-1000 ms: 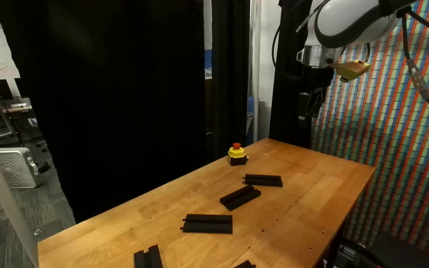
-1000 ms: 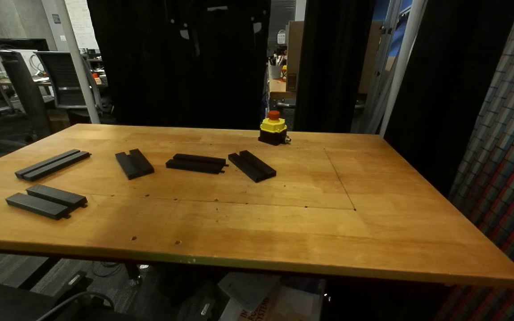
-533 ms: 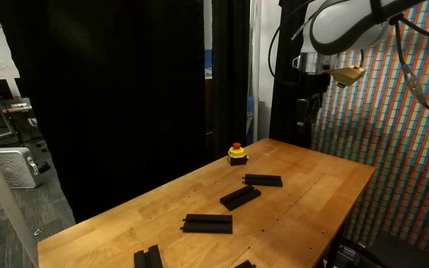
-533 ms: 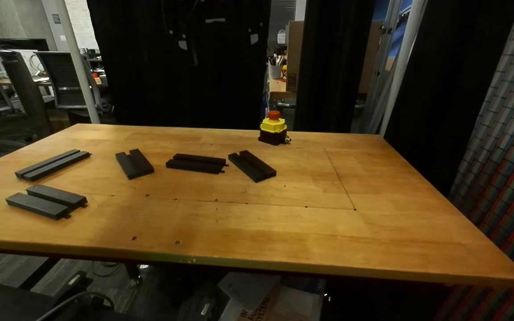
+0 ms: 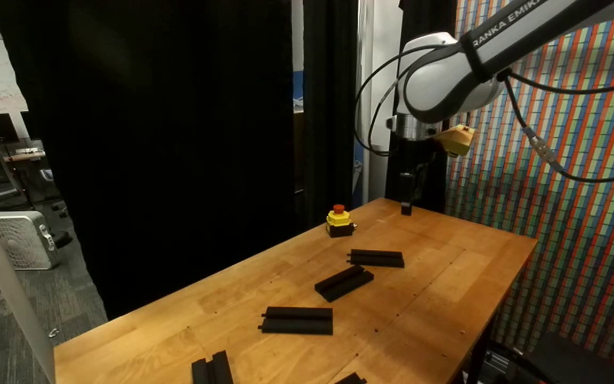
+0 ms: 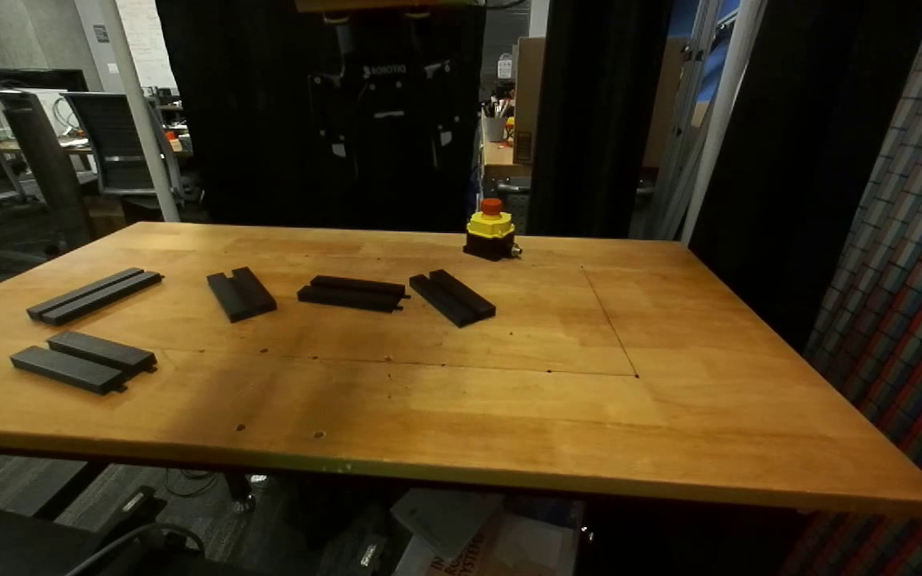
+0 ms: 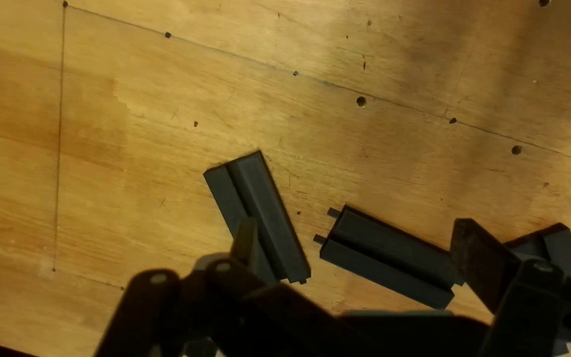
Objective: Stack the black pieces together
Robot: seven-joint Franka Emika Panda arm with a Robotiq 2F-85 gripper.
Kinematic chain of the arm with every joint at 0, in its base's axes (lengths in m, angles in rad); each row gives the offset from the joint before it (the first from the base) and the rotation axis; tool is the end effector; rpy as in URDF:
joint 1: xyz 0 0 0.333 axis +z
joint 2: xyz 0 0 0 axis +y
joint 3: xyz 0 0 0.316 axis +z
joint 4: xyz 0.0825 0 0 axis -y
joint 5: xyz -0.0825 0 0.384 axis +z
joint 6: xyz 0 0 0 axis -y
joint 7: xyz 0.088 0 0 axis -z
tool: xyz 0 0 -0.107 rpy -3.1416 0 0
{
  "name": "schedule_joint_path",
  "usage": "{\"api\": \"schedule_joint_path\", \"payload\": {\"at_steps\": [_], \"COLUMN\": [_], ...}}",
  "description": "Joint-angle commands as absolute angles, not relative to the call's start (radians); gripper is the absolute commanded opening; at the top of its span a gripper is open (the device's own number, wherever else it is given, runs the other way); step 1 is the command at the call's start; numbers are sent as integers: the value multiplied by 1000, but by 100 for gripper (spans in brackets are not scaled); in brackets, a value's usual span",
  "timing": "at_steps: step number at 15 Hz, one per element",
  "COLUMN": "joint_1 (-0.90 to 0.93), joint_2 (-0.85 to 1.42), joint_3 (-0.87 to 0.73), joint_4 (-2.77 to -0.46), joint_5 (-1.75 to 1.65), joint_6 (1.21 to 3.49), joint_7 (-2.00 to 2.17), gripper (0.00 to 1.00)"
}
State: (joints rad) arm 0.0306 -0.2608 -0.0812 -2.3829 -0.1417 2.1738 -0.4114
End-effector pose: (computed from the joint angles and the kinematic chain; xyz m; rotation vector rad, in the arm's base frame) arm 0.4614 -0.0295 0.4262 2.9610 0.6628 0.0425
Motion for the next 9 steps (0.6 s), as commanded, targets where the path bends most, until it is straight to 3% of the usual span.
{"api": "schedule_joint_path", "payload": {"at_steps": [1,9], "joint_1": [30,-33], "joint_2": [-118,155], "joint_3": [-79,-67], "joint_4": [-2297,-2178], "joint_5": [-155,-108], "joint_6": [2232,2353], "joint_7": [-500,-707], "gripper": [100,100]}}
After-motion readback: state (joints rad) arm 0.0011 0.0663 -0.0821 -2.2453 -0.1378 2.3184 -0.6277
